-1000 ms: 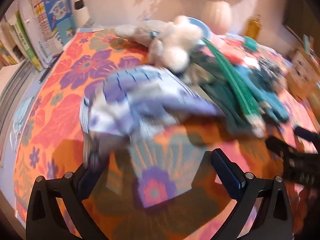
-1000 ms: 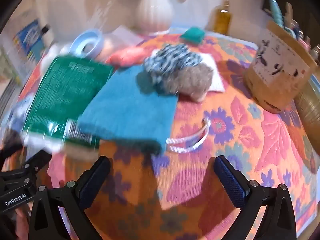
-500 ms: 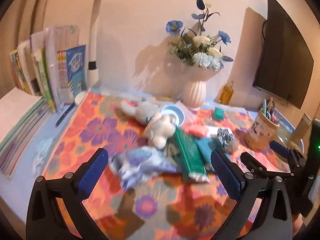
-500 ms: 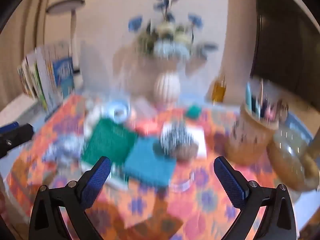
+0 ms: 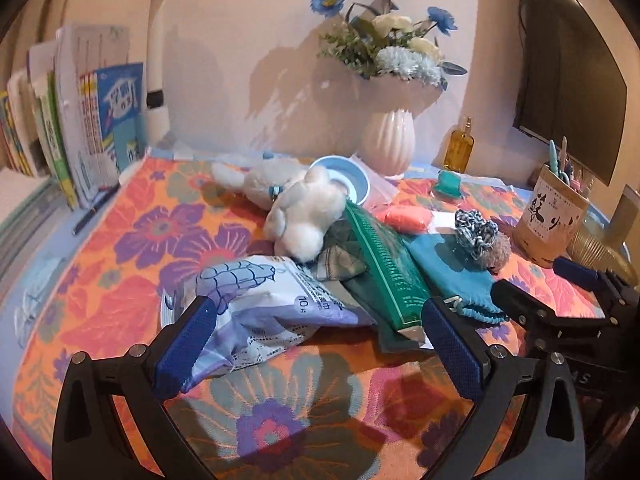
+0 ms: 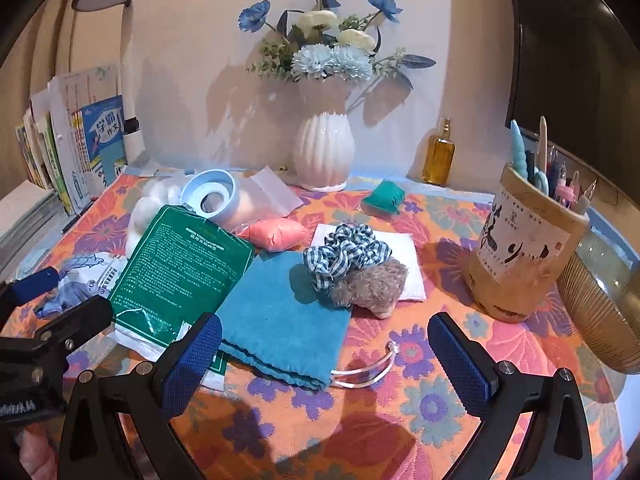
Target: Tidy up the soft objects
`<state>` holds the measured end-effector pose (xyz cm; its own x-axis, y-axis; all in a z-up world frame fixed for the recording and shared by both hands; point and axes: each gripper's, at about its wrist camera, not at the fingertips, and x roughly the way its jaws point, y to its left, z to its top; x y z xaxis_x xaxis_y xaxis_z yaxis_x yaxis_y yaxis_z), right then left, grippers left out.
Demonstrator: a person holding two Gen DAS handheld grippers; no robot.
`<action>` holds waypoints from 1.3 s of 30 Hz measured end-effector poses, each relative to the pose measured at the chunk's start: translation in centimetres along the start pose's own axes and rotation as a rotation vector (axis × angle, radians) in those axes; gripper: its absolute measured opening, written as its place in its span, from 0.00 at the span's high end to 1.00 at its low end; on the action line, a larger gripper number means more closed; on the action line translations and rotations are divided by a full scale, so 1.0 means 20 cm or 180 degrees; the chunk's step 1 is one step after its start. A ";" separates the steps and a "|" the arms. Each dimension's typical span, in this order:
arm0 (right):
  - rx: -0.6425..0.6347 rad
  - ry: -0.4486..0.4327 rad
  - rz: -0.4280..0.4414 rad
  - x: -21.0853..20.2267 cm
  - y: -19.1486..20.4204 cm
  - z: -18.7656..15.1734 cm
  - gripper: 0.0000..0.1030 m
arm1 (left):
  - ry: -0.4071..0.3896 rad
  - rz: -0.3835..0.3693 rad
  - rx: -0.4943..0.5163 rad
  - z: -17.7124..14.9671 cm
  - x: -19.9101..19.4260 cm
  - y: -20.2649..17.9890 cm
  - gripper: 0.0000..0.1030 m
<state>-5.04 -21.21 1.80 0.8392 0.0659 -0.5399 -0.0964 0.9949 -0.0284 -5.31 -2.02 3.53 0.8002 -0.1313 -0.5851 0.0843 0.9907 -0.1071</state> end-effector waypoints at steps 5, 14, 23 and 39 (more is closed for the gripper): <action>0.0011 -0.0005 0.0130 0.01 -0.01 -0.02 0.00 | 0.0070 -0.0035 0.0115 -0.01 0.00 -0.03 0.01; 0.0126 -0.0102 0.0148 -0.03 -0.04 -0.02 0.00 | -0.0144 -0.0062 0.0258 0.00 -0.09 -0.06 0.01; 0.0086 -0.0023 0.0123 0.00 -0.04 -0.02 0.00 | -0.0024 -0.0079 0.0296 0.00 -0.06 -0.06 0.01; -0.0034 -0.0027 0.0119 0.01 -0.01 -0.02 0.00 | 0.0076 -0.0049 0.0289 0.00 -0.02 -0.06 0.01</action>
<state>-5.09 -21.40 1.36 0.8394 0.1038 -0.5335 -0.1335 0.9909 -0.0173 -5.70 -3.10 3.95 0.7841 -0.1463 -0.6031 0.1508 0.9876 -0.0435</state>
